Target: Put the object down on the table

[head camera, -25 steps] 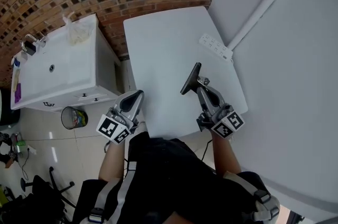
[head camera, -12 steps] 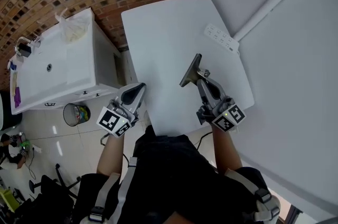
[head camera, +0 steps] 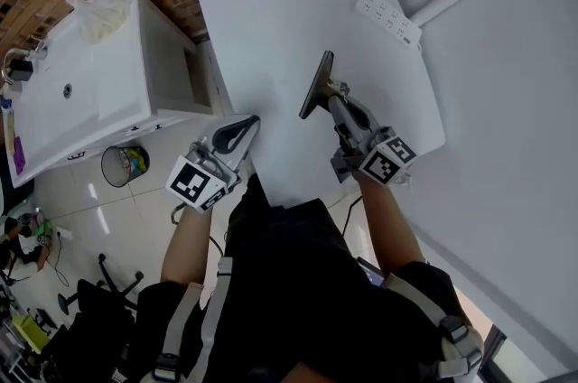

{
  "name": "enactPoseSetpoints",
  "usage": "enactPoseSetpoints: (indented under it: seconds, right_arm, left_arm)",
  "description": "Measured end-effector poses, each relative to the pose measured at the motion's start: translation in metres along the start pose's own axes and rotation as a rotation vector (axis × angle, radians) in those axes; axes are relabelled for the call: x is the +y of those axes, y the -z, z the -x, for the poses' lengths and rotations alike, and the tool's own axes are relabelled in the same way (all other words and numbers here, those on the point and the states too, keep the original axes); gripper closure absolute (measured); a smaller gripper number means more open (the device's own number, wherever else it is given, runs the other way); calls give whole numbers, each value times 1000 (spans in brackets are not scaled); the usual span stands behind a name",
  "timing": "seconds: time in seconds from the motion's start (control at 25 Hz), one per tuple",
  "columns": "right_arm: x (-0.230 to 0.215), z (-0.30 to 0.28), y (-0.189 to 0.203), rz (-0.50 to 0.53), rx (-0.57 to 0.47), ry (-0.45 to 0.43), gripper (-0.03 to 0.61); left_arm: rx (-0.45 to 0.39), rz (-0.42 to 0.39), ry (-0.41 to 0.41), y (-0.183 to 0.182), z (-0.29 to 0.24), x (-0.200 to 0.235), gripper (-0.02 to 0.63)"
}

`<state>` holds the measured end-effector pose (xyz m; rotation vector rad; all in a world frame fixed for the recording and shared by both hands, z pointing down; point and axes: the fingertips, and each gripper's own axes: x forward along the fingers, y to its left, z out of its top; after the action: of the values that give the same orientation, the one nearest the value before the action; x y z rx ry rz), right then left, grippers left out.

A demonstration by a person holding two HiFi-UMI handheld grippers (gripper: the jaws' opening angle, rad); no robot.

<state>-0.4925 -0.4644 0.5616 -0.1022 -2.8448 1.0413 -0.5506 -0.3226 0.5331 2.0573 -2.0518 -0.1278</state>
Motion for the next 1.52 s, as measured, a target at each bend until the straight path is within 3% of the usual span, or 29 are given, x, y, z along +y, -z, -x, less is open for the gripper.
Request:
enactPoseSetpoints:
  seconds: [0.36,0.56,0.88,1.24,1.52]
  right_arm:
    - [-36,-28,36,-198,64,61,577]
    - [-54,-52,43,-240,116,107,577]
    - [-85,-96,55,-473,108,146,577]
    - [-124,-107,83,-583,143,313,577]
    - [-145,-102,96,-664,136,395,577]
  left_arm:
    - [25,12,16,17,-4,-3,614]
    - [35,14,-2,16,4,-3,614]
    - [34,2,-53,10,11,3,614]
    - [54,53,-120,14,24,14,614]
    - [52,55,-107,15,18,17,614]
